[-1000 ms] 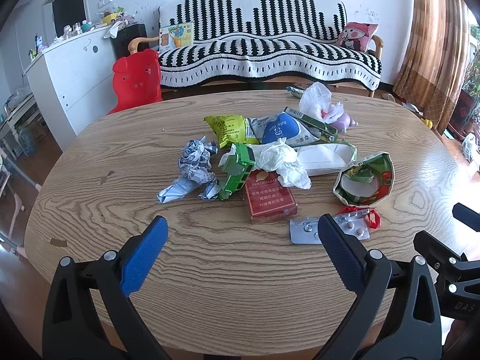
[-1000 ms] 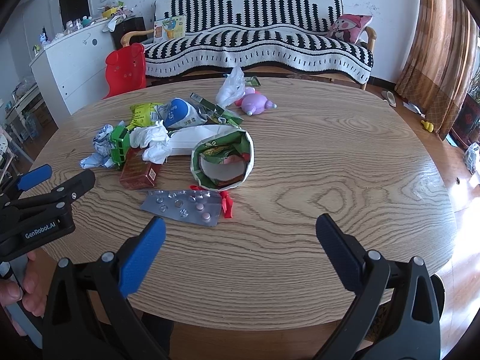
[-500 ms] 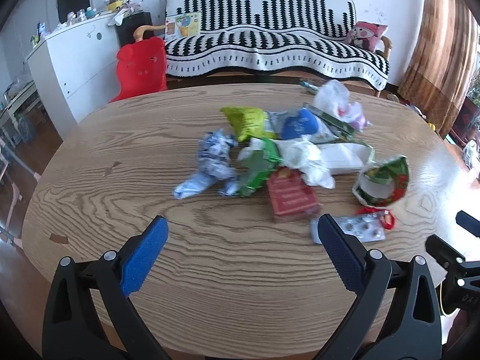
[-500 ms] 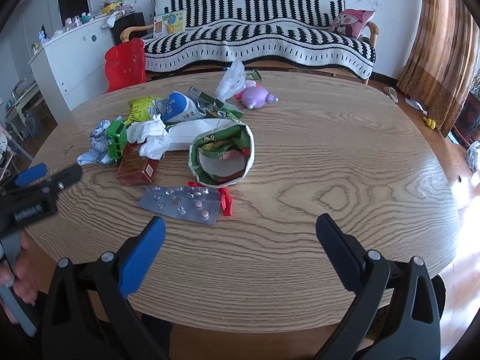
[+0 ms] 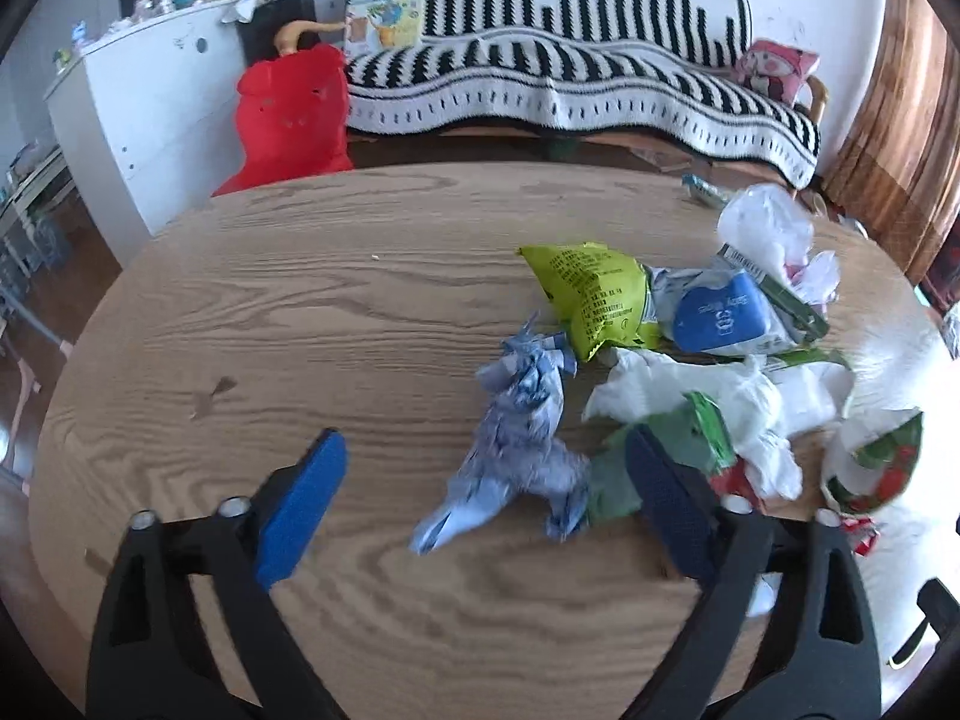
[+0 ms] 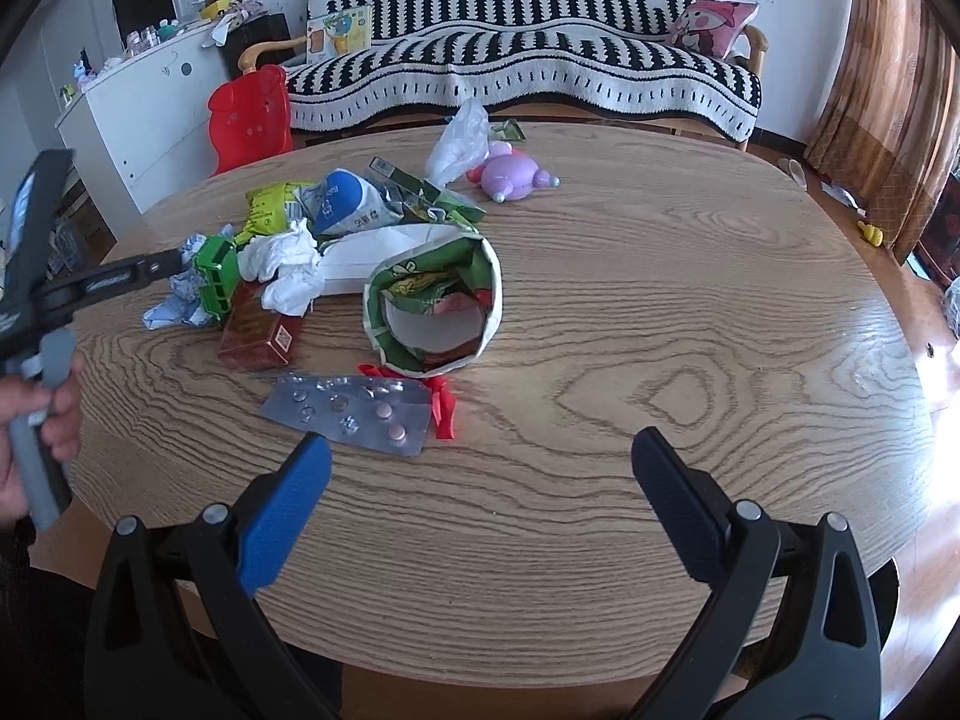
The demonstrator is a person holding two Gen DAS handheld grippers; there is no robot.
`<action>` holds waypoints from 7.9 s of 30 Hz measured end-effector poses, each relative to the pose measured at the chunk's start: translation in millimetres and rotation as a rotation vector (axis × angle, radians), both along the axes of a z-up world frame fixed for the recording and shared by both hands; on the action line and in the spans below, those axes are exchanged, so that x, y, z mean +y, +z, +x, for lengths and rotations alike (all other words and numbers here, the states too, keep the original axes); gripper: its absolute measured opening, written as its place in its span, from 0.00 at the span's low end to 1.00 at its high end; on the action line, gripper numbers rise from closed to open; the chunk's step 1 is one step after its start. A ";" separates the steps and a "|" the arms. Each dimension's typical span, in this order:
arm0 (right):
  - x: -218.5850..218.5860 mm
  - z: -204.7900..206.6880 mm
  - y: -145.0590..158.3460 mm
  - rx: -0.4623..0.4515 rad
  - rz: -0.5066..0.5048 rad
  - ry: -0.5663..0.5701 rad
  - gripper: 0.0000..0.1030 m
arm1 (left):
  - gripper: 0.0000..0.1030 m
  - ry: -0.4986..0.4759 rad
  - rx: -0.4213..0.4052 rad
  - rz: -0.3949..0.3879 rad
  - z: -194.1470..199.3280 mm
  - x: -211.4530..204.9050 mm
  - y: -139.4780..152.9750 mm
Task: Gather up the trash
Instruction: 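Grasp crumpled blue-white paper with left tool while right tool grasps green-white snack bag, then carry both items over the black bin and open both tools to drop them, then move both open tools back over the table, then grasp another crumpled blue paper with left tool while right tool grasps silver pill blister pack, then carry paper and blister pack over the black bin and open both tools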
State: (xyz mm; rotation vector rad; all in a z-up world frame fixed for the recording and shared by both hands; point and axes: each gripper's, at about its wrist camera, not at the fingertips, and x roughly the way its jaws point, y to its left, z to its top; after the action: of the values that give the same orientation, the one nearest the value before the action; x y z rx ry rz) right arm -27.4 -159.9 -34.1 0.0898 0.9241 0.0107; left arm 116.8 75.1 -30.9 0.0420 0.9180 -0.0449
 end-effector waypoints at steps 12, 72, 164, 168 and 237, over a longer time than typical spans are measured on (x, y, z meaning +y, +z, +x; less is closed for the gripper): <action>-8.3 36.7 -5.9 -0.007 0.061 -0.013 0.90 | 0.24 0.030 -0.124 -0.066 -32.2 20.1 48.9; -469.0 -318.6 -169.5 0.334 0.227 -0.900 0.04 | 0.24 -1.167 0.155 -0.203 -314.1 -585.5 -72.8; 62.1 29.3 -45.2 0.059 -0.122 0.444 0.27 | 0.29 -0.164 -0.019 -0.014 -13.9 19.2 -0.7; 62.3 16.2 -36.2 0.033 -0.089 0.454 0.07 | 0.29 -0.201 -0.060 -0.011 -28.9 3.1 15.7; -450.3 -322.1 -96.6 0.218 0.178 -0.828 0.05 | 0.76 -1.234 0.195 -0.181 -304.6 -579.7 -88.2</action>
State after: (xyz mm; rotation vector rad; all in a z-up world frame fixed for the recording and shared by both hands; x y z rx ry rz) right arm -349.5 -610.2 -130.7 0.6425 1.0450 -0.6964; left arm -187.8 -504.5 -119.0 0.4373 0.9586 -1.2922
